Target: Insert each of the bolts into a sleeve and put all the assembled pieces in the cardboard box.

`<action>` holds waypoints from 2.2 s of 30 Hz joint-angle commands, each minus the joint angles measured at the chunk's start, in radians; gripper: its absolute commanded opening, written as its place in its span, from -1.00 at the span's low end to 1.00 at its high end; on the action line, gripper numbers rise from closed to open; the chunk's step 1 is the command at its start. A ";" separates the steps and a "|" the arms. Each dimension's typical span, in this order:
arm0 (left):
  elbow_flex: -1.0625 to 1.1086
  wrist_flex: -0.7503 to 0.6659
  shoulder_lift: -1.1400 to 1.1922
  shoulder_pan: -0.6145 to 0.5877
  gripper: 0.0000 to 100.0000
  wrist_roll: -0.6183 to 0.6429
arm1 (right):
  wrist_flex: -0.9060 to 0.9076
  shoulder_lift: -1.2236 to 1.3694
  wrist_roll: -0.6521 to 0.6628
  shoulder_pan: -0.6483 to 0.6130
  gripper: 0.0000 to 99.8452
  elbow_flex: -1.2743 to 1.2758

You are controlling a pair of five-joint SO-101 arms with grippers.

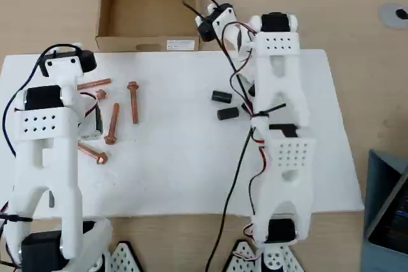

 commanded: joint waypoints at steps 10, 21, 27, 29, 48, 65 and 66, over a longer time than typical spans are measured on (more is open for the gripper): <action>-0.049 -0.005 -0.002 -0.006 -0.91 -0.003 | 0.051 0.229 0.011 -0.008 -0.66 -0.328; -0.048 -0.003 -0.002 -0.006 -0.91 -0.003 | 0.044 0.344 0.054 -0.008 -0.77 -0.366; -0.048 -0.003 -0.002 -0.006 -0.91 -0.003 | 0.051 0.358 0.057 -0.008 -0.97 -0.366; -0.048 -0.003 -0.002 -0.005 -0.91 -0.003 | 0.052 0.352 0.057 -0.008 -0.98 -0.366; -0.057 0.061 -0.012 0.000 -0.91 -0.002 | 0.186 -0.062 -0.077 -0.033 -0.98 -0.331; -0.318 0.212 0.008 0.051 -0.91 0.009 | 0.184 -0.845 -0.175 0.079 -0.98 0.429; -0.336 0.224 0.021 0.074 -0.91 0.028 | 0.184 -0.892 -0.175 0.091 -0.98 0.478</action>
